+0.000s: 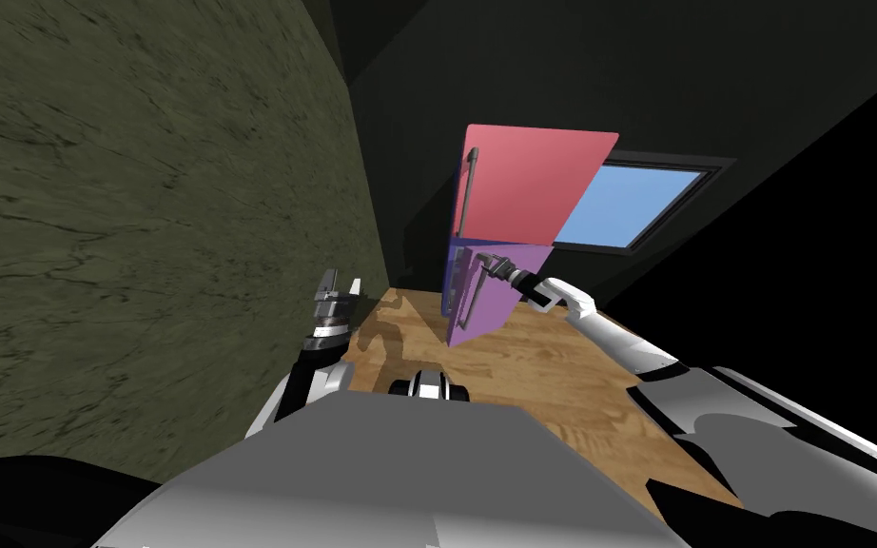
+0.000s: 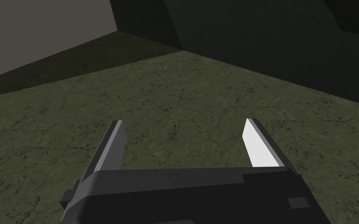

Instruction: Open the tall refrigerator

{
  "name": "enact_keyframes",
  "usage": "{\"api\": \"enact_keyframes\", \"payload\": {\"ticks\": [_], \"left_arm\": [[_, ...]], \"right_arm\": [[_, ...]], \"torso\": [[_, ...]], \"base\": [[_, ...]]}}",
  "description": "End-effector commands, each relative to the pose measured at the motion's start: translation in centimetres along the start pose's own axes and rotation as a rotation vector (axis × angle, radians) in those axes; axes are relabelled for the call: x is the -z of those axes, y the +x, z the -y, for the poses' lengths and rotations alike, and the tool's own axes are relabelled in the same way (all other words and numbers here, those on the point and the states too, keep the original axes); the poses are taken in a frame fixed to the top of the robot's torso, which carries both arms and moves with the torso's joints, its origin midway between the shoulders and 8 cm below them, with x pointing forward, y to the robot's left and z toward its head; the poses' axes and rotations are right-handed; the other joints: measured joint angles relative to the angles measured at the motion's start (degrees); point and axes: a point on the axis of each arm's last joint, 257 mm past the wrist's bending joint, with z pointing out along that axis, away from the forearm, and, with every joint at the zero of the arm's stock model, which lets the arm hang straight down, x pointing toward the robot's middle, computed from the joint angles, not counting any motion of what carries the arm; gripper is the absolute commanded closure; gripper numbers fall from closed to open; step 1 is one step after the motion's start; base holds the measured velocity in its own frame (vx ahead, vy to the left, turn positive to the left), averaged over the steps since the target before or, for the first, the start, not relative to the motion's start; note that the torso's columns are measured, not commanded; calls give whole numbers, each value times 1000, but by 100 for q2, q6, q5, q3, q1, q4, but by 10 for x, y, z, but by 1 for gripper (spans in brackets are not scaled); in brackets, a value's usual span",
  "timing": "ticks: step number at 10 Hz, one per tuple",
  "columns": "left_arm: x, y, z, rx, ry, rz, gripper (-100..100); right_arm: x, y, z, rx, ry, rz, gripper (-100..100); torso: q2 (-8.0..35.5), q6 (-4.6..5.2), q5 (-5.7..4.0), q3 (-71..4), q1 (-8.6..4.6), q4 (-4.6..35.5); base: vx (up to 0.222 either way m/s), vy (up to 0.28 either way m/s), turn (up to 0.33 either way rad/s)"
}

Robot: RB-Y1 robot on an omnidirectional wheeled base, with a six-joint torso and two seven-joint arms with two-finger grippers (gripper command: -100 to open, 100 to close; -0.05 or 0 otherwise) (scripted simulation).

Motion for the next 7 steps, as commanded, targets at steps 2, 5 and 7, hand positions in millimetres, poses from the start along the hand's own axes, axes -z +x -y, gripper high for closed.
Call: {"api": "enact_keyframes", "payload": {"ticks": [2,5,7], "left_arm": [[0,0,0,0,0,0,0],[0,0,0,0,0,0,0],[0,0,0,0,0,0,0]], "right_arm": [[-4,-27,-34,-6,-87,72,100],[-4,-48,-58,-13,-148,127,100],[-1,-69,-81,-20,-210,182,100]], "torso": [[-15,19,-2,-8,5,-4],[-28,22,-2,-16,15,-7],[-15,15,-6,-9,-9,-5]], "base": [[-91,-249,-3],[-103,-247,4],[-127,-302,4]]}}
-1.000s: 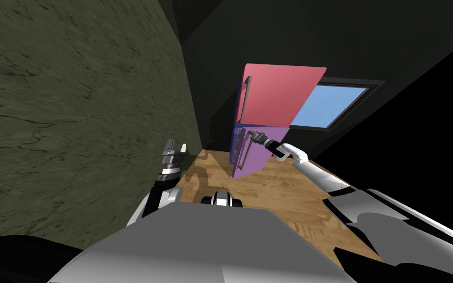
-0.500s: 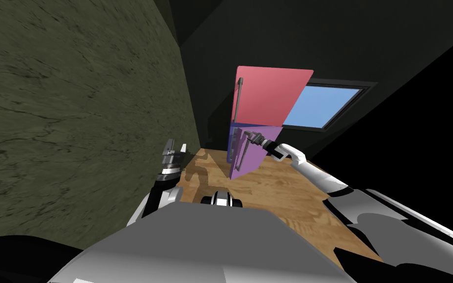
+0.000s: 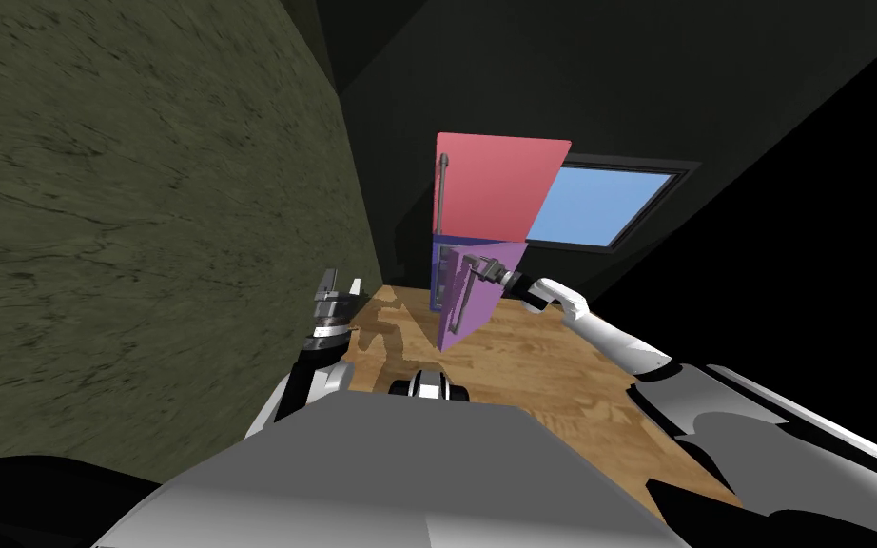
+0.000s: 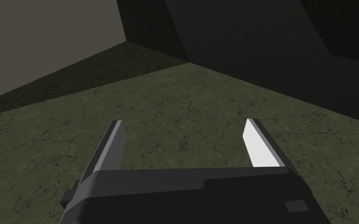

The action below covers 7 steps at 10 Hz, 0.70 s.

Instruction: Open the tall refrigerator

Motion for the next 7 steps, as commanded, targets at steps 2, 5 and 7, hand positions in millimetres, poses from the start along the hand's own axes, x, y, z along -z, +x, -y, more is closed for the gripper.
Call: {"api": "enact_keyframes", "payload": {"ticks": [2,5,7], "left_arm": [[0,0,0,0,0,0,0],[0,0,0,0,0,0,0],[0,0,0,0,0,0,0]], "right_arm": [[-3,-23,-31,-9,-80,66,100],[-4,-43,-47,-10,-124,116,100],[-4,-52,-58,-12,-153,141,100]], "torso": [[8,-15,5,11,42,-14],[-25,-13,19,-14,82,-9],[0,-15,13,0,27,6]], "base": [[-83,-269,-8],[-44,-171,2],[-10,-232,37]]}}
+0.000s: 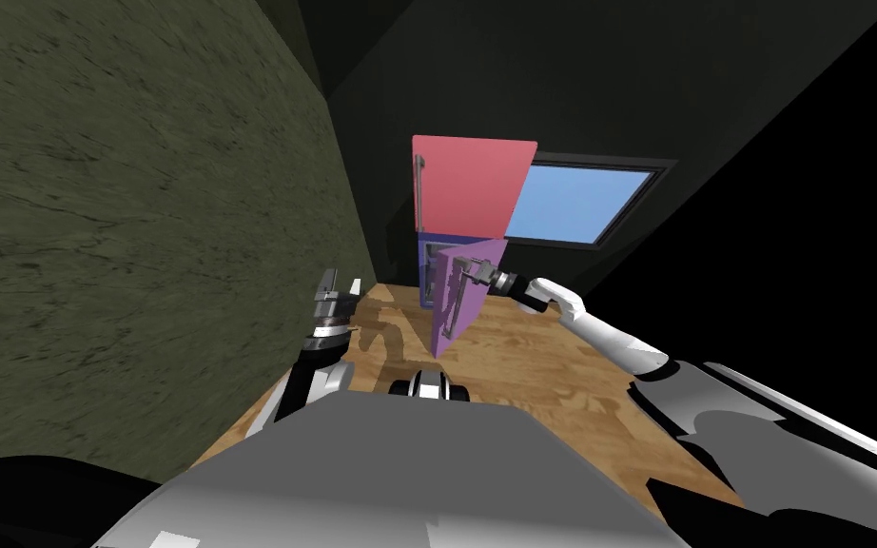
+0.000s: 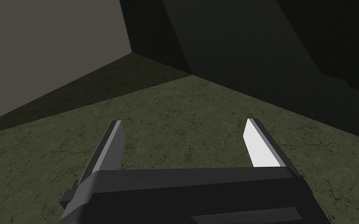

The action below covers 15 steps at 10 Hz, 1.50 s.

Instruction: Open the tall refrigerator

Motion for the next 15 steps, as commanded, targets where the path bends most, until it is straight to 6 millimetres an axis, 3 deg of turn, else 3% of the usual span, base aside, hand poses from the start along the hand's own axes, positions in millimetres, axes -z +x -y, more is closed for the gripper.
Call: {"api": "enact_keyframes", "payload": {"ticks": [1,5,8,9,10,12,15], "left_arm": [[0,0,0,0,0,0,0],[0,0,0,0,0,0,0],[0,0,0,0,0,0,0],[0,0,0,0,0,0,0],[0,0,0,0,0,0,0],[0,0,0,0,0,0,0],[0,0,0,1,0,0,0]], "right_arm": [[-2,-15,-23,-3,-50,43,100],[-4,-34,-45,-9,-107,94,100],[-4,-63,-78,-20,-192,172,100],[-4,-63,-78,-20,-192,172,100],[-4,-77,-64,-20,-193,180,-100],[-2,-88,-52,-20,-194,181,-100],[0,-104,-36,-20,-195,182,-100]], "torso": [[-3,13,-9,0,-13,-5],[-20,13,-11,-10,-18,-13],[-13,12,-13,-6,-20,-16],[-24,9,-9,-12,-9,-16],[-35,11,-3,-22,17,-21],[-14,-6,26,-11,95,3],[21,6,2,6,9,31]], "base": [[5,-250,9],[-16,-241,13],[-1,-304,16],[22,-248,17],[-7,-88,-3],[10,49,-21],[-1,42,6]]}}
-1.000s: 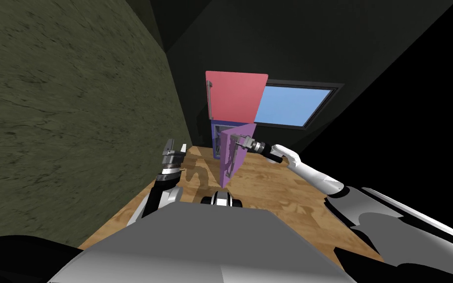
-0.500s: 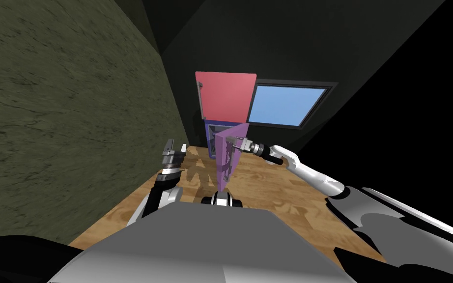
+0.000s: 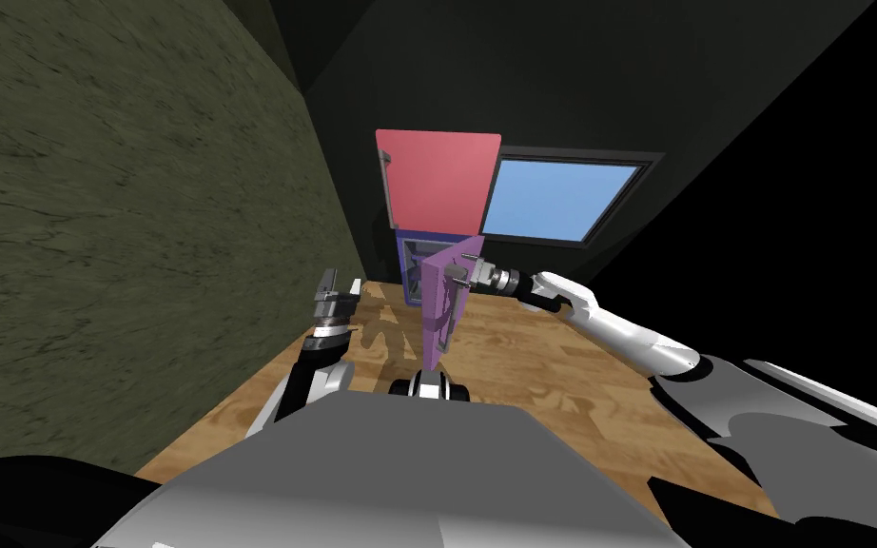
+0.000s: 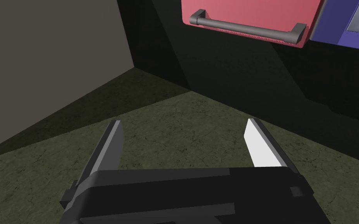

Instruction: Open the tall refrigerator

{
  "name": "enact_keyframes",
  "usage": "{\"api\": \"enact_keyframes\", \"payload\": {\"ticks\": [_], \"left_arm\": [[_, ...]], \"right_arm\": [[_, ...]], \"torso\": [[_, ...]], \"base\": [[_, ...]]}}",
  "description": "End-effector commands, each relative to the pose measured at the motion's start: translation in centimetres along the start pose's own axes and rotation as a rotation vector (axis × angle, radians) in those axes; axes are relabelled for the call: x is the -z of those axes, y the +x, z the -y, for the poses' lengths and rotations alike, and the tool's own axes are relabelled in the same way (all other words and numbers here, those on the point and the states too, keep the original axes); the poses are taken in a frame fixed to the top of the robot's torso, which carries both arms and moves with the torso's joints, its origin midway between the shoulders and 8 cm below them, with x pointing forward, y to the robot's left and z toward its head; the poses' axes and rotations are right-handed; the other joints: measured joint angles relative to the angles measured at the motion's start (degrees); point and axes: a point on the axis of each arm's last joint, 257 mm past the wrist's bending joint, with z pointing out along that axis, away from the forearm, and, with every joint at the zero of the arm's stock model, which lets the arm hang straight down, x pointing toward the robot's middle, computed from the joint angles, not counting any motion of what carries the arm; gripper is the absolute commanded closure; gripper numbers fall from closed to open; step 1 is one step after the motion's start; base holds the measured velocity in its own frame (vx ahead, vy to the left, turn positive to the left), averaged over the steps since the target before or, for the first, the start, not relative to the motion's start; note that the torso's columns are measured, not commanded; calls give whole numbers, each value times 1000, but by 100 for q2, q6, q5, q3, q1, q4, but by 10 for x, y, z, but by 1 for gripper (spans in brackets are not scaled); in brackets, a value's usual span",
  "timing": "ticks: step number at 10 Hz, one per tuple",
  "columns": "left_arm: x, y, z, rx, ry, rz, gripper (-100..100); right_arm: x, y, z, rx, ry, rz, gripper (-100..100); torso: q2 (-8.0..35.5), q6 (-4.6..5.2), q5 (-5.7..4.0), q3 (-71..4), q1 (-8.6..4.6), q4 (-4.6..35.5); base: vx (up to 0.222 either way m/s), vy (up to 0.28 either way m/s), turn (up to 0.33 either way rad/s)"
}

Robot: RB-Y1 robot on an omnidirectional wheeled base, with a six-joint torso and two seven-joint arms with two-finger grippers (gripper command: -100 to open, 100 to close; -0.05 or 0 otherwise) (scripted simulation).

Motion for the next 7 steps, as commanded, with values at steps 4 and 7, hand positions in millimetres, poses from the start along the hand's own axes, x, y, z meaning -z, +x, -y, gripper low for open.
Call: {"api": "enact_keyframes", "payload": {"ticks": [4,7], "left_arm": [[0,0,0,0,0,0,0],[0,0,0,0,0,0,0]], "right_arm": [[1,-2,1,-8,-6,-1,0],[1,-2,1,-8,-6,-1,0]], "torso": [[3,1,-5,10,-2,-18],[-1,1,-2,8,5,-21]], "base": [[0,5,1],[0,0,0]]}}
